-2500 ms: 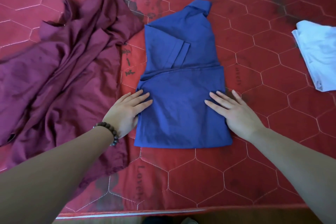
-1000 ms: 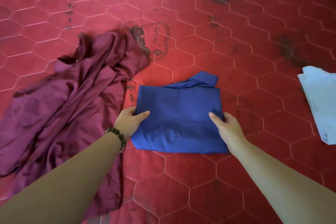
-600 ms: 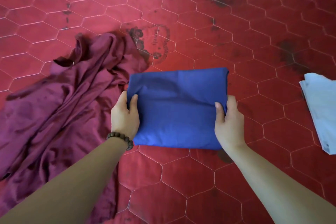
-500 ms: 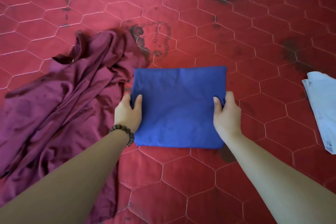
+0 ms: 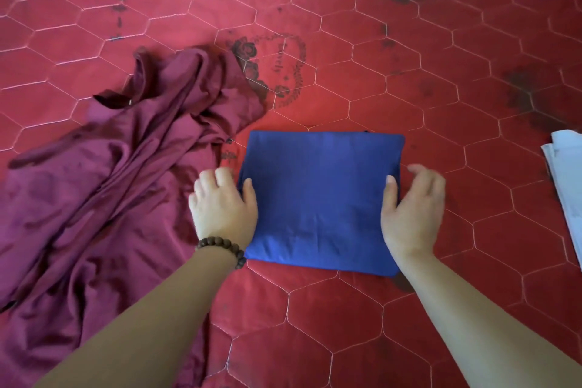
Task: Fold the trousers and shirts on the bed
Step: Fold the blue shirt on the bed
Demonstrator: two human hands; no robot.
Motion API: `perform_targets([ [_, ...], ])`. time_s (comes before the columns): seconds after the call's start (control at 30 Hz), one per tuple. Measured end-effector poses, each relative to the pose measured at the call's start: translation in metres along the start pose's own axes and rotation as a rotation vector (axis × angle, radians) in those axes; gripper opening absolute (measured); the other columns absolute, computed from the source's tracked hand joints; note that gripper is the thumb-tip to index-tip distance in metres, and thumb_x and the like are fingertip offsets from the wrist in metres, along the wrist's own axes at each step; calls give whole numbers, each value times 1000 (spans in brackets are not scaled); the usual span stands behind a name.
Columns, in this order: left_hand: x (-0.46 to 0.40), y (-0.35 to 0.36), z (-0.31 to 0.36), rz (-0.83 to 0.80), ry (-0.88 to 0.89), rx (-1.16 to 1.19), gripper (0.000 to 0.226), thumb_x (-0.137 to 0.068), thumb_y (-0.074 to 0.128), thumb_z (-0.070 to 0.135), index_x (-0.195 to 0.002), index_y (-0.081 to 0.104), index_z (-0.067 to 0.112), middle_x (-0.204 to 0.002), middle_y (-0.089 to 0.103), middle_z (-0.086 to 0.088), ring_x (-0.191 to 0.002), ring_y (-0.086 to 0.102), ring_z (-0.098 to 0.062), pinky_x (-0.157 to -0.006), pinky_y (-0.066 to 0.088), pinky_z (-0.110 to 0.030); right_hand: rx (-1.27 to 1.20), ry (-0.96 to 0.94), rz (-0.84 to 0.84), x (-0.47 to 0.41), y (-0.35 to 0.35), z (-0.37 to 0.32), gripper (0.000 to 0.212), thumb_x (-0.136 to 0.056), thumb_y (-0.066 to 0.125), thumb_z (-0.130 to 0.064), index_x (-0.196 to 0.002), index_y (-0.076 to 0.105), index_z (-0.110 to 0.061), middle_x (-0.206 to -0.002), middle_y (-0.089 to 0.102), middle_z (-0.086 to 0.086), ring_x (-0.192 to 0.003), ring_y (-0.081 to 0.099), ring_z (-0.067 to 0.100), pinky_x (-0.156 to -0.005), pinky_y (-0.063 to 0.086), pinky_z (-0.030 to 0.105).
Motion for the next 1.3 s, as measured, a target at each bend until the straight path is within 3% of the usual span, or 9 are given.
perform_targets([
  [0.07,10,-3,29,94,326,69,25,-83,51,26,-97,63,8,-102,60,-15,-91,57,-36,-73,43,-44,108,-348,19,1,6,-22,31,-93,55,-19,-120,56,-5,-129,52,16,-123,47,33,-103,36,46],
  [0.17,35,24,64,-148,659,39,45,-85,43,32,-114,65,5,-124,60,-16,-117,54,-37,-95,45,-50,230,-630,-187,1,35,-37,41,-91,57,-16,-130,54,-3,-143,47,13,-136,40,30,-114,26,53],
  [0.23,46,47,69,-336,671,-133,62,-89,36,48,-141,44,15,-149,40,-10,-141,27,-35,-114,20,-57,328,-621,-352,-5,52,-29,48,-96,51,-23,-141,45,-6,-152,36,9,-142,31,25,-117,19,52],
  [0.33,51,69,57,-364,648,-261,72,-89,30,63,-151,20,30,-160,15,3,-147,1,-36,-110,-1,-69,417,-595,-448,-12,65,-8,52,-101,32,-36,-149,32,-17,-158,23,2,-146,19,18,-119,12,48],
  [0.8,61,62,14,-279,456,-212,70,-90,27,66,-151,21,32,-160,15,-5,-147,8,-33,-114,14,-60,308,-463,-401,-12,69,0,55,-97,40,-43,-149,29,-31,-161,12,7,-148,10,19,-119,8,52],
  [1.0,71,37,54,-196,410,-139,60,-86,40,41,-135,53,9,-149,38,-17,-142,27,-32,-114,17,-59,414,-928,-296,-51,42,-10,45,-96,44,-39,-137,53,-23,-139,51,15,-125,51,31,-111,24,63],
  [1.13,122,48,129,-413,747,39,78,-87,41,55,-147,31,7,-158,18,-14,-148,4,-28,-118,7,-54,463,-1222,-444,-73,34,-14,53,-92,49,-12,-144,43,-22,-154,33,5,-143,29,27,-116,19,55],
  [1.2,137,63,143,-592,765,-85,87,-87,43,52,-152,3,10,-160,-8,-11,-145,-20,-29,-115,-9,-57,578,-1236,-663,-69,41,-11,75,-86,41,4,-152,22,-25,-160,14,1,-148,7,24,-120,5,48],
  [1.3,142,80,143,-620,750,-218,85,-90,44,40,-151,-7,9,-158,-18,-12,-143,-24,-33,-109,-19,-60,646,-1171,-787,-67,47,-1,89,-80,31,13,-153,-2,-28,-161,-9,-4,-147,-12,19,-120,-6,40],
])
Point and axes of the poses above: each hand's wrist, its own x-axis away from the middle knuckle, its own y-axis out of the palm, z = x × y, the point moved 3 cm from there along -x, towards the middle knuckle
